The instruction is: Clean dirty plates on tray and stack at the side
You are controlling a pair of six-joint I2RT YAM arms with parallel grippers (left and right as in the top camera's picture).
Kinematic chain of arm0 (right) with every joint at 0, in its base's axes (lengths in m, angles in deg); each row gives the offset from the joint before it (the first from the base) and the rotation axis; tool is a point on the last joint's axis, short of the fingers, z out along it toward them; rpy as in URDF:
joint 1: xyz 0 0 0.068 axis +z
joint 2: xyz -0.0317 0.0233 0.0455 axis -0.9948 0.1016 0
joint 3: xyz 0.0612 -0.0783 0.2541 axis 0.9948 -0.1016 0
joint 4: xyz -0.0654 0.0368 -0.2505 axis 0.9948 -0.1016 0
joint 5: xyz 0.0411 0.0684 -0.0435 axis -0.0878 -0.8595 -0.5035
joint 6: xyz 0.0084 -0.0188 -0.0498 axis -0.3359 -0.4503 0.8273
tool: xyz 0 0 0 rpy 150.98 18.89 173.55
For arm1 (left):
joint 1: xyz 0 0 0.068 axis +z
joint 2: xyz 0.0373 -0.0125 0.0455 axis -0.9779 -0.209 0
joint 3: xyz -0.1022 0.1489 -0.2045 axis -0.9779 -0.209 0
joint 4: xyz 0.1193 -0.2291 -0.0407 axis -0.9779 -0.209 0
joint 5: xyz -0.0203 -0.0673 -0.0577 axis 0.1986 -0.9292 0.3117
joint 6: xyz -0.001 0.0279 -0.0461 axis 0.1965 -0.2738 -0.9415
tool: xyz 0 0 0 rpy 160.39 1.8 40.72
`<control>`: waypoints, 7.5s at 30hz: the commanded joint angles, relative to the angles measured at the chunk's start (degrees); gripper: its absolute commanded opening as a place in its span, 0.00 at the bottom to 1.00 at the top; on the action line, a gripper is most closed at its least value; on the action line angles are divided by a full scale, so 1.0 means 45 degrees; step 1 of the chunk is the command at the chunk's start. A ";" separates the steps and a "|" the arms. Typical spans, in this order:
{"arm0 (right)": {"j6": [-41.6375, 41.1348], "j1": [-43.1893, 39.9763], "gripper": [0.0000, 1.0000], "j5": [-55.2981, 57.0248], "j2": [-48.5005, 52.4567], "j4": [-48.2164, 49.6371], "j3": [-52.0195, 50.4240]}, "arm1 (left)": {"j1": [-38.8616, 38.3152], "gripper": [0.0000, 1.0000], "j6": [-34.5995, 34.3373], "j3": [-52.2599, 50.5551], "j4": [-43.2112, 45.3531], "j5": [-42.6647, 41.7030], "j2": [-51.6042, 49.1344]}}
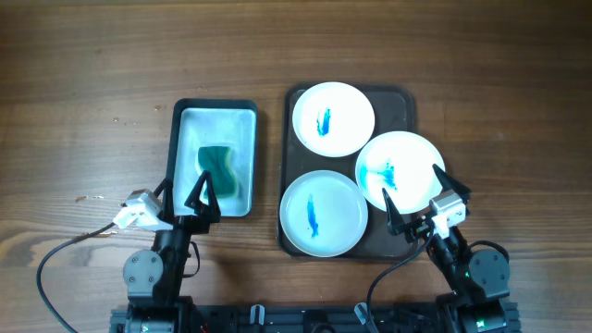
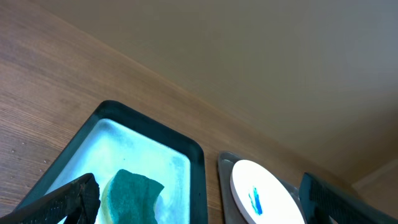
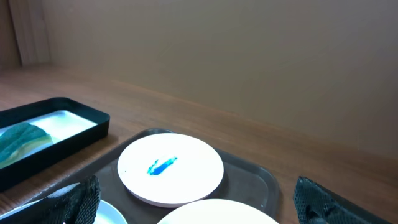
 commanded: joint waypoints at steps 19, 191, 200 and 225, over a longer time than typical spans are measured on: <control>-0.0923 -0.0024 1.00 -0.2307 0.0559 -0.0957 0.2793 | -0.0044 0.99 0.0126 0.1224 -0.0151 -0.1112 -0.0185; -0.8009 0.1904 0.04 0.2229 1.8982 -0.6309 0.8427 | -0.8650 0.04 -0.2997 1.5266 -0.6829 -0.0112 -2.5106; -0.7995 0.1904 0.04 0.2127 1.8982 -0.6305 0.8427 | -0.8548 0.04 -0.2317 1.5412 -0.9209 0.3546 -2.5101; -0.7985 0.1904 0.04 0.2123 1.8982 -0.6358 0.8427 | -0.9034 0.04 -0.2074 1.5266 -0.8694 -0.1005 -2.5281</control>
